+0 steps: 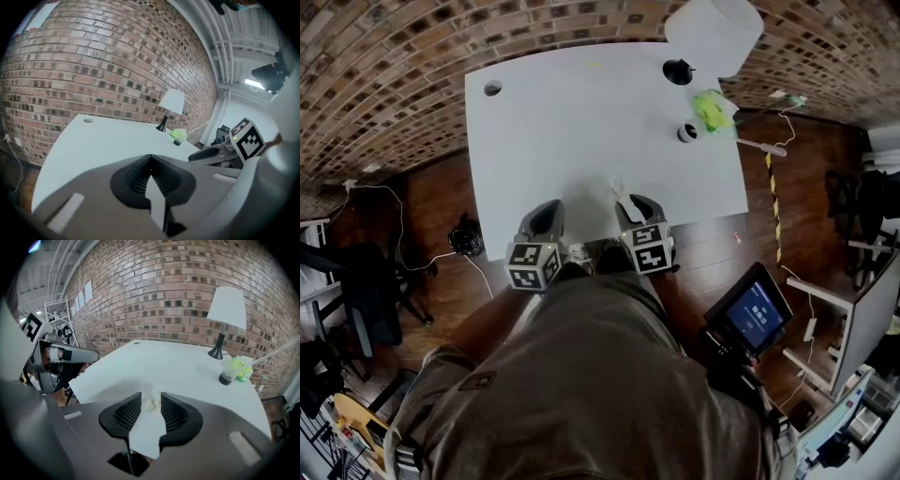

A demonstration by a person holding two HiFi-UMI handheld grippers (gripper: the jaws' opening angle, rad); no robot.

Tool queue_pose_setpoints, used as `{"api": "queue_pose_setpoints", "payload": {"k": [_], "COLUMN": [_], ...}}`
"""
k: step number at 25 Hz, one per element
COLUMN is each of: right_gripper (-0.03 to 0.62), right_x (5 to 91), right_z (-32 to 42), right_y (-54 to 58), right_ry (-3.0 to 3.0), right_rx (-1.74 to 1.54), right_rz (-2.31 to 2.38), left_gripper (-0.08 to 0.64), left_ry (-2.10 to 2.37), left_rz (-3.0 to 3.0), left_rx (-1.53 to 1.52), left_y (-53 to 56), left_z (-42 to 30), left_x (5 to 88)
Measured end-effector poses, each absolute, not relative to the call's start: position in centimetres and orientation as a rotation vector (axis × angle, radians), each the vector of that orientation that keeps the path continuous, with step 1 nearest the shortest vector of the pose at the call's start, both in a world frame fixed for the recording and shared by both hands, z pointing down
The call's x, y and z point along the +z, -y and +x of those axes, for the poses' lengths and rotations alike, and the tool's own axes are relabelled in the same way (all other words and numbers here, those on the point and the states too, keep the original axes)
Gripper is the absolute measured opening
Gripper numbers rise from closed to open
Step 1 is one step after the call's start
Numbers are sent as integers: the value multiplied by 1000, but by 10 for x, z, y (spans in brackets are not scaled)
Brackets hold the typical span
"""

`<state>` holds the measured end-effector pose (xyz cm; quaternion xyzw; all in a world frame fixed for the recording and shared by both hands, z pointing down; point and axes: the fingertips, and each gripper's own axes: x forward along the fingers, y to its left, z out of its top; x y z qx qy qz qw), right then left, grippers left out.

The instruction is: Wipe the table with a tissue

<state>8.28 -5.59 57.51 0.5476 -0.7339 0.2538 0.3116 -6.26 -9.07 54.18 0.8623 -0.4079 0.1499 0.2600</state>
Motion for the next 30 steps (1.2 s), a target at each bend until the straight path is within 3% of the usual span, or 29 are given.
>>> {"api": "queue_pose_setpoints", "payload": {"k": [7, 14, 30], "right_gripper": [116, 12, 11], "right_x": [540, 489, 464], "right_z": [70, 84, 125], "right_y": [44, 8, -72], "right_ry": [2081, 2268, 2405], "right_rx": [601, 543, 540], "right_rz": [1463, 1488, 1445], "left_gripper": [2, 2, 2], "left_ry": [1160, 1273, 1402], "left_rz": [2361, 2366, 2359], "left_rx": [378, 334, 273], "left_y": [63, 28, -72], "left_z": [-57, -31, 10], "left_x": [527, 503, 476]}}
